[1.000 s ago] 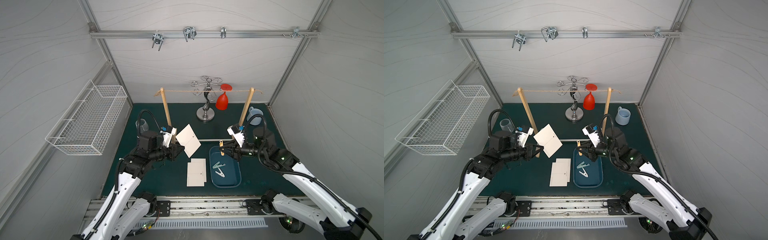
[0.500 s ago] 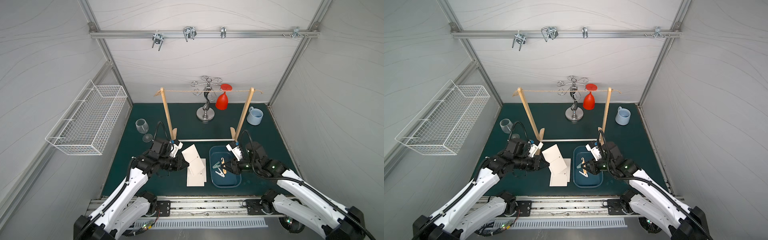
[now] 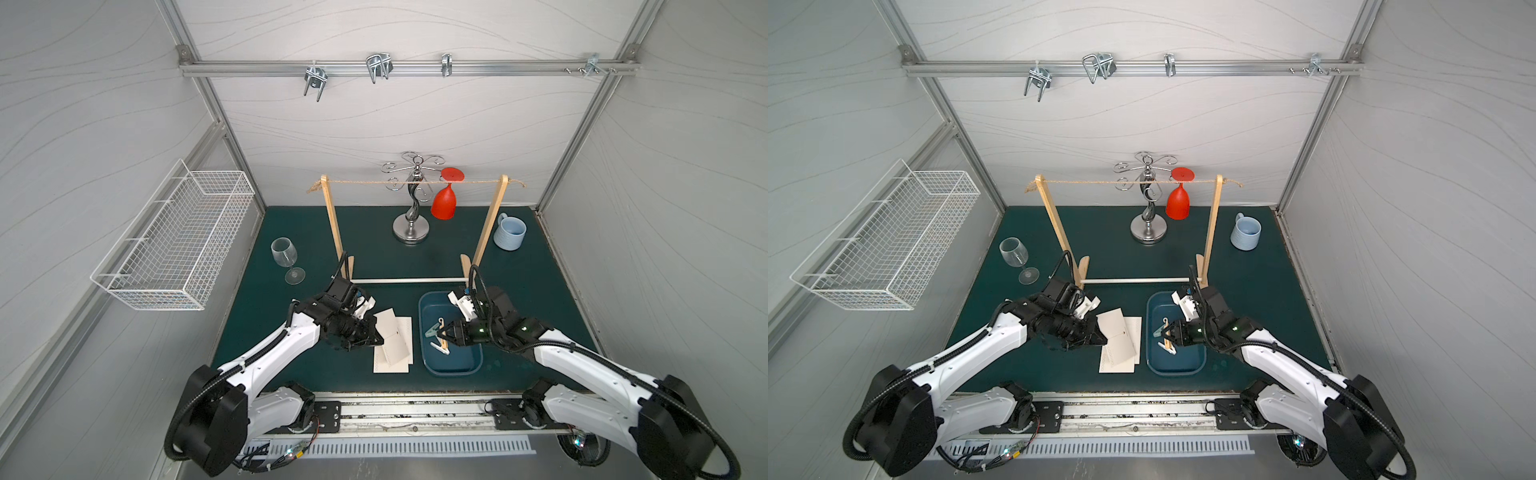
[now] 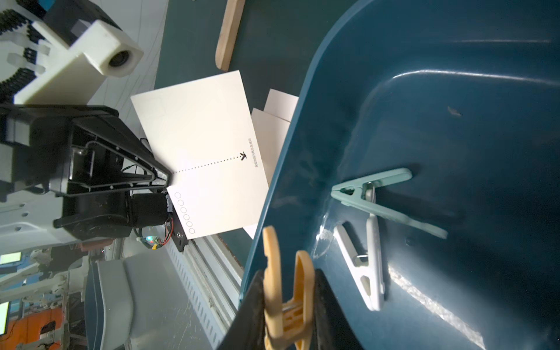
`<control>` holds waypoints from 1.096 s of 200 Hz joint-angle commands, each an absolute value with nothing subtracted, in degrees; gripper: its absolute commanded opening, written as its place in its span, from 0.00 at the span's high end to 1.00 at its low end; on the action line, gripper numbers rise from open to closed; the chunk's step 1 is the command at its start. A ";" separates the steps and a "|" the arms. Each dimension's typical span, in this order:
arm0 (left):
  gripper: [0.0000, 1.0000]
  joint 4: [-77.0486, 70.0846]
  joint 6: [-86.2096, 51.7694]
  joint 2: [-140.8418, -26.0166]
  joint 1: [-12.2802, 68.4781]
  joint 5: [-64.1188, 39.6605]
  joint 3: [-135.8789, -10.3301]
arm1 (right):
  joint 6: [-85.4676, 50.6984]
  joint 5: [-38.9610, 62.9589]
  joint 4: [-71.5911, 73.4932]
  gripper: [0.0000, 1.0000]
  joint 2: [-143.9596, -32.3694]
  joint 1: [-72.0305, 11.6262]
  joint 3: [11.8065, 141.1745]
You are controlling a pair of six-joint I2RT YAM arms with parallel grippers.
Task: Remove the postcards from the strings
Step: Place the clamp in the storage box, then reset both arms
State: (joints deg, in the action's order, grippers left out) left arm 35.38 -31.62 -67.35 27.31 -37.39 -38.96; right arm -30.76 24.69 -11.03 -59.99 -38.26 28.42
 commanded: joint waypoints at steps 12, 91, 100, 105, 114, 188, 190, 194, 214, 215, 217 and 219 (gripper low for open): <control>0.93 31.64 -33.05 -69.03 27.51 -35.89 -38.33 | -33.87 23.10 -6.70 1.00 -62.91 -37.80 27.52; 0.76 35.58 -33.40 -68.73 27.51 -27.87 -39.49 | -36.54 18.01 -7.65 0.55 -64.75 -37.65 26.98; 0.76 36.71 -33.15 -68.09 27.51 -26.54 -40.10 | -36.49 17.25 -8.73 0.52 -63.72 -37.53 27.07; 0.76 37.32 -33.01 -67.51 27.51 -25.81 -40.52 | -36.39 17.07 -9.17 0.51 -63.13 -37.40 27.15; 0.76 38.53 -32.73 -66.49 27.51 -24.26 -41.48 | -36.35 16.79 -10.09 0.45 -61.96 -37.19 27.32; 0.62 40.91 -26.85 -56.85 27.46 -2.24 -52.87 | -28.10 11.51 -21.57 0.06 -51.70 -32.38 37.37; 0.59 40.73 -26.55 -56.64 27.50 -1.40 -53.19 | -27.33 11.47 -21.72 0.04 -51.53 -31.96 37.82; 0.51 40.09 -25.84 -56.20 27.51 0.09 -53.84 | -26.15 11.16 -22.03 0.01 -51.53 -31.20 38.78; 0.01 36.72 -21.98 -55.28 27.42 7.64 -56.92 | -22.57 8.19 -22.60 0.01 -52.28 -27.18 43.19; 0.00 36.55 -21.76 -55.24 27.42 7.99 -57.02 | -22.36 8.14 -22.51 0.01 -52.29 -26.95 43.26; 0.01 36.21 -21.33 -55.27 27.42 8.74 -57.26 | -21.98 8.10 -22.28 0.01 -52.36 -26.51 43.66; 0.01 35.79 -20.98 -55.28 27.42 9.57 -57.42 | -21.54 7.98 -22.09 0.01 -52.31 -26.07 43.96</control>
